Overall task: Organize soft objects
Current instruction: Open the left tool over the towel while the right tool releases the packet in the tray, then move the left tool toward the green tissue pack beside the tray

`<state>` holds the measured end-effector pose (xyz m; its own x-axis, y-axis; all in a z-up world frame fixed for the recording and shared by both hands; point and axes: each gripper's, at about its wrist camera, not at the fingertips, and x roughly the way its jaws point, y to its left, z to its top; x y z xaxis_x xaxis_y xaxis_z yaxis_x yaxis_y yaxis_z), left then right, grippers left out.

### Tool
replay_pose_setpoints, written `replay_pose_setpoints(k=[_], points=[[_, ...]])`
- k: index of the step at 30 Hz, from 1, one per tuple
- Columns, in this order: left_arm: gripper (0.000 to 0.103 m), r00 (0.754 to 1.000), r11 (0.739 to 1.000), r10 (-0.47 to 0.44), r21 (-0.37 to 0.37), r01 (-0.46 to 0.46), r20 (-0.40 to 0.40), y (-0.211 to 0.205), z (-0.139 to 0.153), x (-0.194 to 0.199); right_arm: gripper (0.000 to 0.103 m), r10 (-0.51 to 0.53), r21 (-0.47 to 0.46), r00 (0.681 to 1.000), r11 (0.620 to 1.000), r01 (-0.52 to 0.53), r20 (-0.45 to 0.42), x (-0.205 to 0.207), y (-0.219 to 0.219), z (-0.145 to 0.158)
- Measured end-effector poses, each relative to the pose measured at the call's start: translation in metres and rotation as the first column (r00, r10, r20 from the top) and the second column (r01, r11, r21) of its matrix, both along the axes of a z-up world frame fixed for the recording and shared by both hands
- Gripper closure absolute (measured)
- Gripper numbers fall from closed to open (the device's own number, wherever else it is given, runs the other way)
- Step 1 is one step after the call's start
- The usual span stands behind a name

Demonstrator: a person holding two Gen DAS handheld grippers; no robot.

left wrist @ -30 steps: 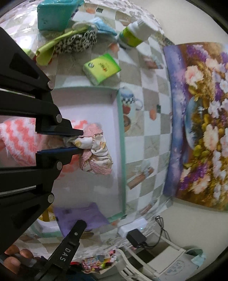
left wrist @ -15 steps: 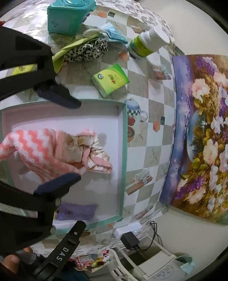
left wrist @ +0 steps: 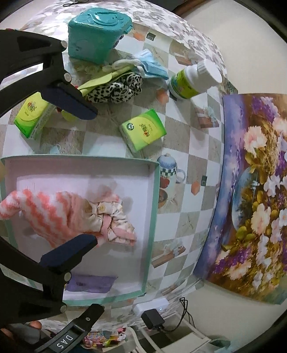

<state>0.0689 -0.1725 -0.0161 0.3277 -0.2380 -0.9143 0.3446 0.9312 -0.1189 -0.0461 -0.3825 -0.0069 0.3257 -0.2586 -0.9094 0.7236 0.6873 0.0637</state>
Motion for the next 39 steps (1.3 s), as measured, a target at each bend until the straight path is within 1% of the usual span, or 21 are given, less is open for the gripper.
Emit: replay_pose_setpoints(k=[9, 13, 17, 24, 26, 29, 32, 36, 39], points=[[0.0, 0.999, 1.0, 0.013, -0.023, -0.012, 0.041, 0.012, 0.017, -0.001, 0.0, -0.028, -0.005, 0.999, 1.0, 0.028, -0.018, -0.007, -0.003, 0.006], [0.0, 0.997, 0.999, 0.026, -0.046, -0.023, 0.068, 0.02, 0.026, -0.002, 0.0, -0.043, -0.024, 0.999, 0.999, 0.042, -0.009, -0.011, -0.003, 0.015], [0.0, 0.995, 0.996, 0.045, -0.075, -0.038, 0.091, 0.033, 0.037, 0.0, 0.0, -0.033, -0.051, 0.999, 0.998, 0.033, 0.005, -0.012, 0.004, 0.028], [0.0, 0.987, 0.991, 0.07, -0.125, -0.051, 0.147, 0.055, 0.061, -0.001, 0.0, 0.04, -0.078, 0.998, 0.996, -0.036, 0.054, -0.004, 0.03, 0.048], [0.0, 0.984, 0.991, 0.074, -0.122, -0.055, 0.162, 0.06, 0.066, -0.003, 0.0, 0.055, -0.085, 0.996, 0.995, -0.048, 0.075, -0.002, 0.037, 0.053], [0.0, 0.98, 0.994, 0.083, -0.092, -0.067, 0.179, 0.066, 0.068, -0.006, 0.0, 0.094, -0.105, 0.991, 0.991, -0.084, 0.091, 0.002, 0.051, 0.058], [0.0, 0.98, 0.994, 0.096, -0.069, -0.085, 0.173, 0.074, 0.067, -0.007, 0.0, 0.146, -0.119, 0.985, 0.984, -0.135, 0.092, 0.007, 0.069, 0.059], [0.0, 0.981, 0.989, 0.137, -0.073, -0.127, 0.14, 0.092, 0.065, -0.01, 0.0, 0.213, -0.112, 0.972, 0.973, -0.202, 0.095, 0.012, 0.089, 0.055], [0.0, 0.981, 0.988, 0.148, -0.067, -0.141, 0.123, 0.104, 0.06, -0.012, 0.0, 0.269, -0.116, 0.958, 0.959, -0.258, 0.095, 0.017, 0.108, 0.054]])
